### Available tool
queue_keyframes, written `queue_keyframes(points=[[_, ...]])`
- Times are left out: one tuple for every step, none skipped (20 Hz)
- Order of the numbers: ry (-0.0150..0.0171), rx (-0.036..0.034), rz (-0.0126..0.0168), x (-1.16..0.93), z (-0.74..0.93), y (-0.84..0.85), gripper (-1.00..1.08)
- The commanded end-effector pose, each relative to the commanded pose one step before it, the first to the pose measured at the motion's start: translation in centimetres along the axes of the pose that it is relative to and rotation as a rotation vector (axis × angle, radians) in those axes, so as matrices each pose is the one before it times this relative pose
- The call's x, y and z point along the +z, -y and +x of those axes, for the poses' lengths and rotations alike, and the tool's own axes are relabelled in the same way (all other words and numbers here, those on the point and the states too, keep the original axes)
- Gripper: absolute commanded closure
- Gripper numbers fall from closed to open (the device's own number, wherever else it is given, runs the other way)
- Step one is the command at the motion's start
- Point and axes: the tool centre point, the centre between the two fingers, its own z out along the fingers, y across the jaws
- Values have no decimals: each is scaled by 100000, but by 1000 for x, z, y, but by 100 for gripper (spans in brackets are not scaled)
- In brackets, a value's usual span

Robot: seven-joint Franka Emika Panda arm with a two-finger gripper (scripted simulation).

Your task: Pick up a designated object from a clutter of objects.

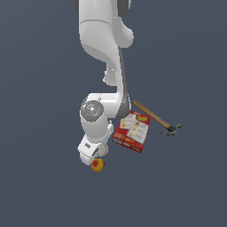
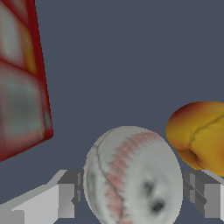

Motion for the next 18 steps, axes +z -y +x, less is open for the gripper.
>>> queue_keyframes(points=[[723,66,1679,1164,-308,528,108],[0,0,0,0,0,0,108],[0,0,0,0,0,0,108],[0,0,0,0,0,0,108],[0,0,0,0,0,0,108],[0,0,0,0,0,0,108],[0,0,0,0,0,0,108],[0,0,0,0,0,0,108],[-658,-140,-1872,-1190,340,-549,108],[0,0,0,-20,4,14,108],[0,0,0,-61,12,41,108],[0,0,0,-101,20,68,108],[0,0,0,-142,28,96,108],[0,0,0,-183,37,124,108],[0,0,0,-224,45,151,108],[63,-7,28,-232,61,180,108],[0,0,0,-307,61,207,108],[62,-7,28,-315,78,236,108]])
